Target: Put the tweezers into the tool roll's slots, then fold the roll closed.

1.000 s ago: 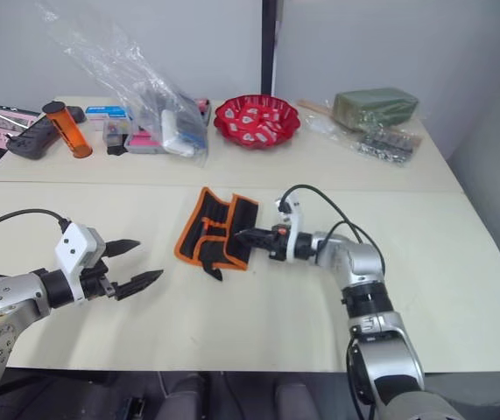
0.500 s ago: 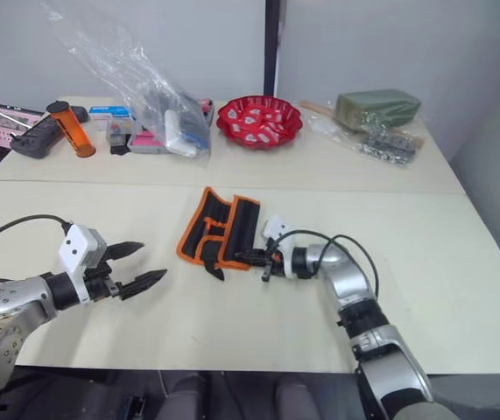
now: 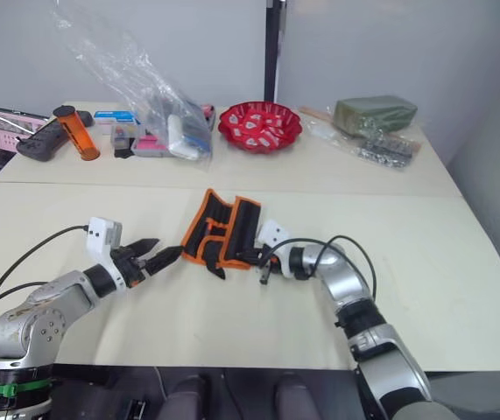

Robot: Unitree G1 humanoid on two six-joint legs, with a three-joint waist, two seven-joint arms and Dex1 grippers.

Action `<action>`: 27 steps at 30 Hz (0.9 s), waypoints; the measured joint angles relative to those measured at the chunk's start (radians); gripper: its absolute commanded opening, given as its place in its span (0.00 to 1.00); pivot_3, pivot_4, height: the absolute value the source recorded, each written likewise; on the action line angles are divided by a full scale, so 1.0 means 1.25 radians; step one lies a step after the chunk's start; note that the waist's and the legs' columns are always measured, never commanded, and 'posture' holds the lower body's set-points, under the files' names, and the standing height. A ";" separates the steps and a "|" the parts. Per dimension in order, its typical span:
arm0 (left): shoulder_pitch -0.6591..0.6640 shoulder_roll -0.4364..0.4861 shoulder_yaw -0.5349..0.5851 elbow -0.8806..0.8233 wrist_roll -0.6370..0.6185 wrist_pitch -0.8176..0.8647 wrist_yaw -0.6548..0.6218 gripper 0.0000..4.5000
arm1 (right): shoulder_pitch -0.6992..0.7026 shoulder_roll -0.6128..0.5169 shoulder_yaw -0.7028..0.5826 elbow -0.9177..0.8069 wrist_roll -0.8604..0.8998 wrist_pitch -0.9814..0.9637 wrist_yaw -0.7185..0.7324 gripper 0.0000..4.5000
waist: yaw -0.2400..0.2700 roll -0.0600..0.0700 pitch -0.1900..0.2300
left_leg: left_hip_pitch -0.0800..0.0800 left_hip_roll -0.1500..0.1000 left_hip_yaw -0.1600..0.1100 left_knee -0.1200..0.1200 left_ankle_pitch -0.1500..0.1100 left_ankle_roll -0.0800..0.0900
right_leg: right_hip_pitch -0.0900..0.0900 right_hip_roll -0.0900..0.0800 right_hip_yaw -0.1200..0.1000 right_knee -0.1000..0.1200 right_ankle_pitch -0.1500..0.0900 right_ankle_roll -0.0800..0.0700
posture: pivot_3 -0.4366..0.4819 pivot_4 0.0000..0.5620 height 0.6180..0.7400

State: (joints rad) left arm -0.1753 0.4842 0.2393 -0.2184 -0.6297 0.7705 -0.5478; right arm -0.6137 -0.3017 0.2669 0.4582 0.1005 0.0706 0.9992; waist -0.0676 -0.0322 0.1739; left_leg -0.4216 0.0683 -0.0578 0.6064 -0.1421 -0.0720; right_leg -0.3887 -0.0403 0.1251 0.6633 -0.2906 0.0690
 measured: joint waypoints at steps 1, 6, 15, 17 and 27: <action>-0.008 -0.006 -0.006 0.007 0.000 0.000 0.000 0.81 | 0.000 0.000 -0.001 -0.002 0.000 0.003 -0.001 0.00 | 0.001 0.000 0.000 | 0.000 0.000 0.000 0.000 0.000 0.000 | 0.000 0.000 0.000 0.000 0.000 0.000 | 0.48 0.27 0.91; -0.046 -0.019 -0.041 0.037 0.004 -0.001 -0.002 0.44 | 0.003 0.000 -0.001 -0.017 -0.001 0.021 -0.006 0.00 | 0.000 0.000 0.000 | 0.000 0.000 0.000 0.000 0.000 0.000 | 0.000 0.000 0.000 0.000 0.000 0.000 | 0.48 0.27 0.91; -0.084 -0.011 -0.092 0.064 0.051 -0.007 -0.020 0.00 | 0.010 0.000 -0.005 -0.049 0.001 0.059 -0.017 0.00 | 0.001 0.000 0.000 | -0.001 0.000 0.000 0.000 0.000 0.000 | 0.000 0.000 0.000 0.000 0.000 0.000 | 0.48 0.27 0.91; -0.096 -0.002 -0.107 0.066 0.070 -0.018 -0.027 0.00 | 0.011 0.000 -0.007 -0.059 0.001 0.071 -0.019 0.00 | 0.002 0.000 0.000 | -0.001 0.000 0.000 0.000 0.000 0.000 | -0.001 0.000 0.000 0.000 0.000 0.000 | 0.48 0.27 0.91; -0.173 0.112 -0.177 0.099 0.183 -0.113 -0.112 0.00 | 0.013 -0.002 -0.003 -0.141 -0.002 0.136 -0.039 0.00 | -0.001 0.000 0.000 | -0.004 0.000 0.000 -0.003 0.000 0.000 | -0.005 0.000 0.000 -0.001 0.000 0.000 | 0.48 0.27 0.91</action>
State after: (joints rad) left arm -0.3912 0.6245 0.0176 -0.0950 -0.4008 0.6296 -0.6874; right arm -0.5974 -0.3036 0.2627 0.2817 0.0985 0.2402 0.9506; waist -0.0695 -0.0321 0.1744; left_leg -0.4270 0.0679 -0.0576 0.6029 -0.1420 -0.0722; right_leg -0.3954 -0.0403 0.1255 0.6622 -0.2906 0.0691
